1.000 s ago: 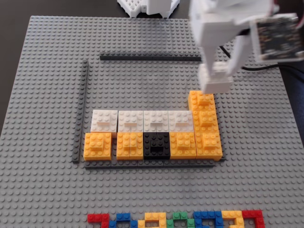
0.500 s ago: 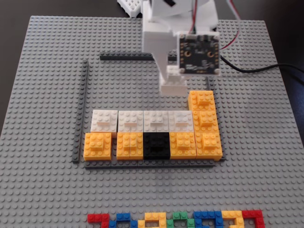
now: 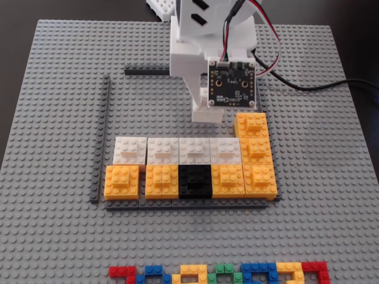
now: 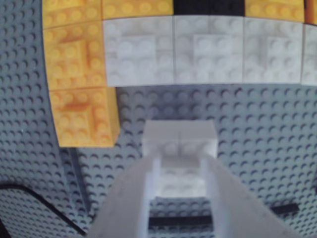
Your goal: Grab the cube and place it into the grid
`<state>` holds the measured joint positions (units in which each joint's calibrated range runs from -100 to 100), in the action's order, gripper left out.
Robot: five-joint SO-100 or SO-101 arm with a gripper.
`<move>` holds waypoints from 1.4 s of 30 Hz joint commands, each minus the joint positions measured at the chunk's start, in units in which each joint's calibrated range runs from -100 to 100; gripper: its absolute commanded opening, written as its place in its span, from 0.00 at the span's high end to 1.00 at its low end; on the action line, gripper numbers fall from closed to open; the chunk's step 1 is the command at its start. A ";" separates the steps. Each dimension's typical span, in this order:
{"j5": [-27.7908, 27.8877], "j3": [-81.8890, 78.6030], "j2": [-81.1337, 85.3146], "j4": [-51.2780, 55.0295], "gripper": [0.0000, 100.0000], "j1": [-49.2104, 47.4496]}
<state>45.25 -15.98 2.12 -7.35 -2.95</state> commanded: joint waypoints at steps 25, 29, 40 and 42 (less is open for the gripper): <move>-1.71 1.43 -1.43 -3.49 0.95 -3.12; -1.71 1.79 -2.12 -3.79 0.95 -3.20; -1.90 3.15 -4.36 -4.72 0.95 -3.35; -1.90 3.15 -4.53 -5.01 0.95 -3.35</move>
<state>43.49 -16.68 -3.31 -11.79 -6.23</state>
